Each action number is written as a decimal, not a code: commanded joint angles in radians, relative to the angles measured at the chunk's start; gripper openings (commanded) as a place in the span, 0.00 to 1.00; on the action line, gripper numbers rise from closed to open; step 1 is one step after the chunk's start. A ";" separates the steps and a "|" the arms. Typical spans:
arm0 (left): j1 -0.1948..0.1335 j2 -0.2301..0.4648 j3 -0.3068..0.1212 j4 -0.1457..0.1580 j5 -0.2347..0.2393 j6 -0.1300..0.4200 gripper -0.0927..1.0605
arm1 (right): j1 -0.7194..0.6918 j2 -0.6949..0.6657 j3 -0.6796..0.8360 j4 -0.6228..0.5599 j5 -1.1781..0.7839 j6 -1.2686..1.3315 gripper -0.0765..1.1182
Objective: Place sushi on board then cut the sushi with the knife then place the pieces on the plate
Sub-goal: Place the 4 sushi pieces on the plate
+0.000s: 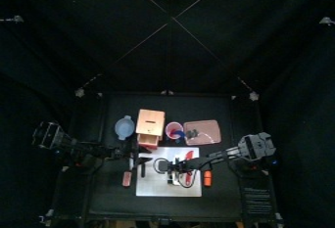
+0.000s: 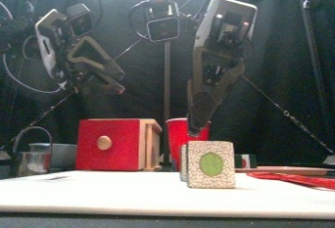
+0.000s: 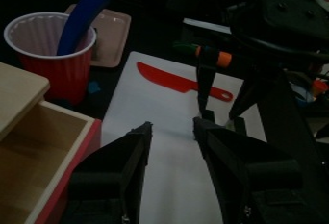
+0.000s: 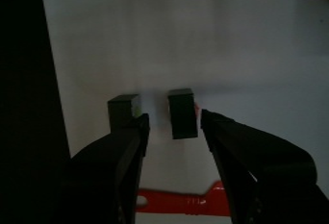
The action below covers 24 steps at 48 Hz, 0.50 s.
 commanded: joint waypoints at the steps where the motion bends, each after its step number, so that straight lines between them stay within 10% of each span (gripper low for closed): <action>1: 0.005 -0.002 -0.021 -0.005 -0.008 -0.002 0.77 | -0.011 -0.008 -0.025 0.021 -0.003 -0.011 0.76; 24: 0.012 -0.002 -0.017 -0.029 -0.009 0.002 0.77 | -0.026 0.066 -0.043 0.018 -0.012 -0.009 0.59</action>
